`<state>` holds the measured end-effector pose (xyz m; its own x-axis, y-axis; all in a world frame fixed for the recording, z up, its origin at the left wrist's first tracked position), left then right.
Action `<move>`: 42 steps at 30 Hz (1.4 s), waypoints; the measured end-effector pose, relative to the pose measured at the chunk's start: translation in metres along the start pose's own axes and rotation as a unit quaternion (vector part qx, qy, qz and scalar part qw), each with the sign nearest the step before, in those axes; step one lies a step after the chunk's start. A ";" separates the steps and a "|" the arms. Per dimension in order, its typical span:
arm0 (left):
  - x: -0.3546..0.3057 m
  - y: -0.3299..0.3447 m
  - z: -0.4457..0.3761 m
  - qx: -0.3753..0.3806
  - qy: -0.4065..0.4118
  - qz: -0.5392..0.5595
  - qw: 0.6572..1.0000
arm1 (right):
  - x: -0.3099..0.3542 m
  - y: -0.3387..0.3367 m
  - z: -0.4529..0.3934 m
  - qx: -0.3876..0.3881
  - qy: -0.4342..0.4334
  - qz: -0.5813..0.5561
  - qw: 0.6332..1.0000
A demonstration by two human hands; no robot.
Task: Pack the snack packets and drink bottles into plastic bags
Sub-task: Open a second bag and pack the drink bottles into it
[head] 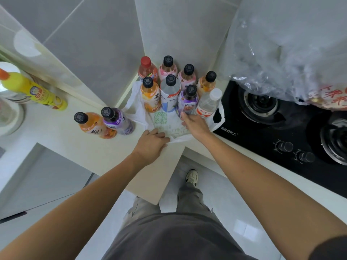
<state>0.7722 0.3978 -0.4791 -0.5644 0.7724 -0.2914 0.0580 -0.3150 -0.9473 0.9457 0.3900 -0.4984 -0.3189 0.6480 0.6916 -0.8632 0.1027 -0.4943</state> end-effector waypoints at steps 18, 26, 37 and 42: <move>0.021 -0.004 0.004 0.015 -0.164 0.024 0.986 | -0.016 0.003 0.023 0.076 -0.094 0.224 0.967; 0.021 -0.059 0.037 -0.086 -0.121 0.056 0.987 | 0.046 0.026 0.058 0.026 -0.250 0.224 0.941; 0.074 -0.193 0.141 -0.306 -0.163 0.019 0.938 | 0.204 0.088 0.115 0.015 -0.425 0.189 0.885; 0.133 -0.193 0.158 -0.273 -0.269 -0.018 0.923 | 0.222 0.121 0.113 0.006 -0.416 0.256 0.873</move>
<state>0.5563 0.4740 -0.3143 -0.8936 0.3441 -0.2882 0.3536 0.1441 -0.9242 0.7266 0.4614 -0.3448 -0.8331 -0.1651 0.5279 -0.5273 -0.0510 -0.8482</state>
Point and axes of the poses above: each hand's wrist, its own z-axis away from the middle knuckle, its own y-axis out of the palm, x = y × z, the point moved 9 cm from there along -z, towards the middle knuckle, and after that the axes turned 4 degrees about -x, right-handed, at the moved point
